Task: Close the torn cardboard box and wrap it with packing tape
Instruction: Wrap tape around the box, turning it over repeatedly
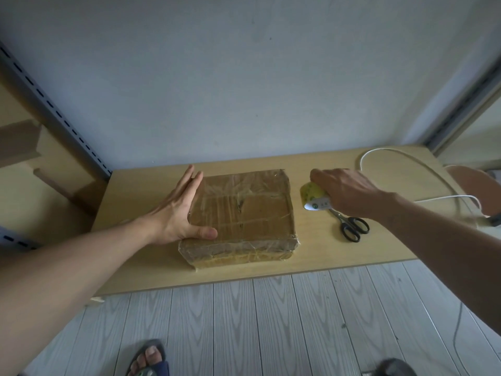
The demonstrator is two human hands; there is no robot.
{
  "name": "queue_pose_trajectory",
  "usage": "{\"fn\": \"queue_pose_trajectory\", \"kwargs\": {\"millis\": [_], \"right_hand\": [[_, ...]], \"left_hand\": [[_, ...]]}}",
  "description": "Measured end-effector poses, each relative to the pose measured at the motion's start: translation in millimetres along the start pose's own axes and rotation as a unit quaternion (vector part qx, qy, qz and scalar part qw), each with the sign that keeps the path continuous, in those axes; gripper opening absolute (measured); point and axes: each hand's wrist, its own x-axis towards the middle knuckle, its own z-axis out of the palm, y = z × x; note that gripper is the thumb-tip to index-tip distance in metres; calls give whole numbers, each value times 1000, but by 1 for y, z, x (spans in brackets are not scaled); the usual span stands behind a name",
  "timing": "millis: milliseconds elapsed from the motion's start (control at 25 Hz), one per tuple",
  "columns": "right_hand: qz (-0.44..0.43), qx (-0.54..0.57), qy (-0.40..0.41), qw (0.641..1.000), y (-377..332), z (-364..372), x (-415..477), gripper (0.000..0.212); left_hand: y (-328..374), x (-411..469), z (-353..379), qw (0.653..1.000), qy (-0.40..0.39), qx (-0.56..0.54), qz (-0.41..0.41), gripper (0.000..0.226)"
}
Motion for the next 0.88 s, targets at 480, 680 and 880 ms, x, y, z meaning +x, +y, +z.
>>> {"fn": "queue_pose_trajectory", "kwargs": {"millis": [480, 680, 880], "right_hand": [[69, -32, -115, 991, -31, 43, 16, 23], [95, -32, -131, 986, -34, 41, 18, 28], [125, -18, -140, 982, -33, 33, 10, 36]], "left_hand": [[39, 5, -28, 987, -46, 150, -21, 150], [143, 55, -1, 974, -112, 196, 17, 156], [165, 76, 14, 949, -145, 280, -12, 157]]}}
